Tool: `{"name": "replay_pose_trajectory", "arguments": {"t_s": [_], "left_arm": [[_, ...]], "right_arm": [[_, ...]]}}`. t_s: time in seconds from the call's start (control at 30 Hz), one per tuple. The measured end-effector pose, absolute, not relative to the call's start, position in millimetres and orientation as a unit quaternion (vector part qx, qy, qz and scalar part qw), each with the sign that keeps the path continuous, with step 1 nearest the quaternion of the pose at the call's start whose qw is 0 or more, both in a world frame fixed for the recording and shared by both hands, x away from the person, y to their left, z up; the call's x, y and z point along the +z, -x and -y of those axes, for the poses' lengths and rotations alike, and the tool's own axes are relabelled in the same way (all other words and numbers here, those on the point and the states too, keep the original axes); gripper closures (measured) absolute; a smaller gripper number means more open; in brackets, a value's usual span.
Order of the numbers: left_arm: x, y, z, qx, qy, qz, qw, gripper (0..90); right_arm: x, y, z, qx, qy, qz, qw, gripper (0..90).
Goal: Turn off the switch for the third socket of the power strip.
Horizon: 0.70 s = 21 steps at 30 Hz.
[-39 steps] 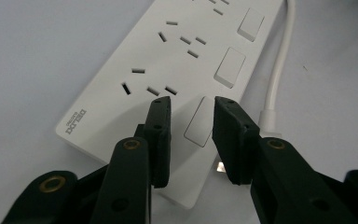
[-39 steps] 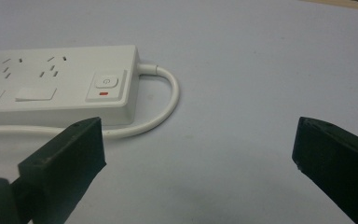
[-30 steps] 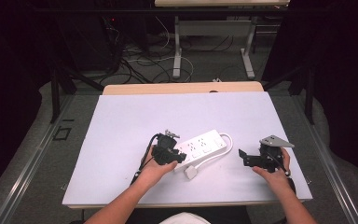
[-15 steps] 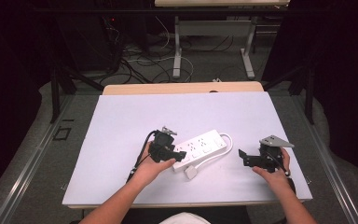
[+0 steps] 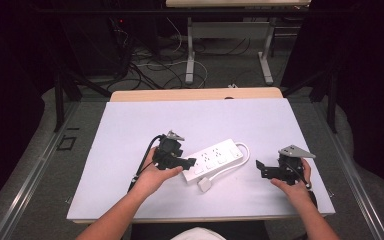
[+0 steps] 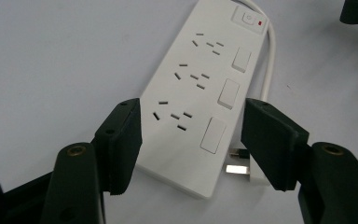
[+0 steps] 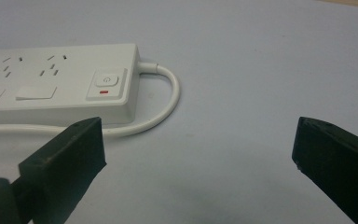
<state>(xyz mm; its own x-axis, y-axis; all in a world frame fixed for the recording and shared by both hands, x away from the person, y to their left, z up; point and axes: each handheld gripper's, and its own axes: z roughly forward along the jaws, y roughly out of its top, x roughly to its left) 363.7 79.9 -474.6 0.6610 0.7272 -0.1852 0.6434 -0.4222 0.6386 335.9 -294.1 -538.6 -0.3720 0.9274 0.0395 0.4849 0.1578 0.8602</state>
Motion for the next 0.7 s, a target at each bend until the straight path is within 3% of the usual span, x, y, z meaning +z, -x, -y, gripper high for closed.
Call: {"name": "replay_pose_trajectory", "arguments": {"t_s": [0.1,0.43,0.7], "left_arm": [[-471,-364,-85,0.068,-0.844,-0.402,0.349,36.8],[-463,-367,-105,0.112,-0.825,-0.421,0.359,18.0],[-460,-371,-125,0.127,-0.815,-0.436,0.361,10.6]], "right_arm": [[-539,-336,294,0.419,-0.496,-0.714,0.263,1.9],[-539,-336,294,0.419,-0.495,-0.714,0.264,1.9],[-539,-336,294,0.418,-0.495,-0.715,0.264,1.9]]}}
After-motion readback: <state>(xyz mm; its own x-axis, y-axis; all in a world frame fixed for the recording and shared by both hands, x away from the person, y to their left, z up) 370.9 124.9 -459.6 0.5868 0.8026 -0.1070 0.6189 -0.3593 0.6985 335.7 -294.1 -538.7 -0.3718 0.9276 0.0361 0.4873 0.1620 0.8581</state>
